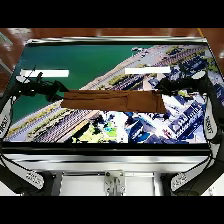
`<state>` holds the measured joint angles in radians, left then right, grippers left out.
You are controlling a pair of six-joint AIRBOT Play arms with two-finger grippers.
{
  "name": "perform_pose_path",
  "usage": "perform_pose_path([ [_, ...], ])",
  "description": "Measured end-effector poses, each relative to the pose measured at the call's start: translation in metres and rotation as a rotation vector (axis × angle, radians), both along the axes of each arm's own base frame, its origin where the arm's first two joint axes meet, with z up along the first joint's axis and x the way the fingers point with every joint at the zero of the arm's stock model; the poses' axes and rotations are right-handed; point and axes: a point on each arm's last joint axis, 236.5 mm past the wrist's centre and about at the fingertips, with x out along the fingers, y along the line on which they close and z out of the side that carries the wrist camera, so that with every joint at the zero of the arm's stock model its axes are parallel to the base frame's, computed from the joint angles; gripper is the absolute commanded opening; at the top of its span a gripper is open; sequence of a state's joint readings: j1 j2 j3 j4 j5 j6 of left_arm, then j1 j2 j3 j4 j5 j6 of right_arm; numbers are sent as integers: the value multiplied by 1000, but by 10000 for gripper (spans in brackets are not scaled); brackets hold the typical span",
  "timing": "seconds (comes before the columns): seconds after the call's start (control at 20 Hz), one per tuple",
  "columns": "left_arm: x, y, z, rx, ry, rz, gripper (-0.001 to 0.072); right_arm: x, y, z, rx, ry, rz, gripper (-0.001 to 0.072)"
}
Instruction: Fold the shirts.
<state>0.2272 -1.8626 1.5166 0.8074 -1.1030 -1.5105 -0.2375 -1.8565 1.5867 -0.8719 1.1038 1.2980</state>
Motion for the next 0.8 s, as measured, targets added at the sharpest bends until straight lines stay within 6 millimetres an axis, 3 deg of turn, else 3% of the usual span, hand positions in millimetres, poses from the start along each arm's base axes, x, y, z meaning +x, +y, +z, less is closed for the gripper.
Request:
perform_pose_path([
  [0.2, -28, 18, 15, -67, 114, -26, 704, -37, -54, 0, -114, 84, 36, 700],
  [0.3, -43, 13, 26, -92, 150, -77, 704, -51, -63, -6, -93, 142, 37, 700],
  [0.55, -62, -14, 48, -98, 157, -198, 704, -56, -38, -27, 58, 207, 54, 700],
  [0.8, -67, -61, 66, -98, 118, -303, 704, -53, -10, -59, 141, 271, 49, 686],
])
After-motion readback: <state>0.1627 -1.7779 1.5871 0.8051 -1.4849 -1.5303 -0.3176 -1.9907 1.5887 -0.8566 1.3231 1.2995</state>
